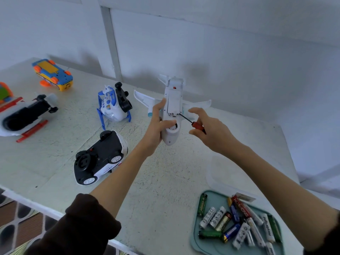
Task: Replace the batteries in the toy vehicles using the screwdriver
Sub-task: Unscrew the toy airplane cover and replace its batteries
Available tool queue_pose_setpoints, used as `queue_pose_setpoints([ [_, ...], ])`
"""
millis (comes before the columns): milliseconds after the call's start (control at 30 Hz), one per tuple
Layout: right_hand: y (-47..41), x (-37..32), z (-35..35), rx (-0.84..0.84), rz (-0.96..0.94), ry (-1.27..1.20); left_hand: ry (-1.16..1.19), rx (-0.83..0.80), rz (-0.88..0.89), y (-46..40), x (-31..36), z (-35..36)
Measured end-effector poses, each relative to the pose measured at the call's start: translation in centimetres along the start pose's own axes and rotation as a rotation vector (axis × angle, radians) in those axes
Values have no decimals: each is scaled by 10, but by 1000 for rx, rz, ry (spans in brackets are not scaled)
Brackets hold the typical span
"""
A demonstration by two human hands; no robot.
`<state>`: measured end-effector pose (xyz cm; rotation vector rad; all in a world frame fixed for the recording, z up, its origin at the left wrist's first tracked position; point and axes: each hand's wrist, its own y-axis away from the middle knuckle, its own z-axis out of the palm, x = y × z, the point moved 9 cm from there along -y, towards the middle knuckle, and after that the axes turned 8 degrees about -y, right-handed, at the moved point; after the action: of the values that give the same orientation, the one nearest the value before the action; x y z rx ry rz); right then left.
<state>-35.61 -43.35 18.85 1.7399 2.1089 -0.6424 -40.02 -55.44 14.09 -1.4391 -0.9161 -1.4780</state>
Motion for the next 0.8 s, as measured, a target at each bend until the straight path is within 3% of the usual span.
queue_pose_setpoints([
  [267,-7,-6,12,-109,-34,146,-161,-82,11,4,2,3],
  [800,1,-5,7,-127,-34,107,-304,-101,21,8,3,3],
])
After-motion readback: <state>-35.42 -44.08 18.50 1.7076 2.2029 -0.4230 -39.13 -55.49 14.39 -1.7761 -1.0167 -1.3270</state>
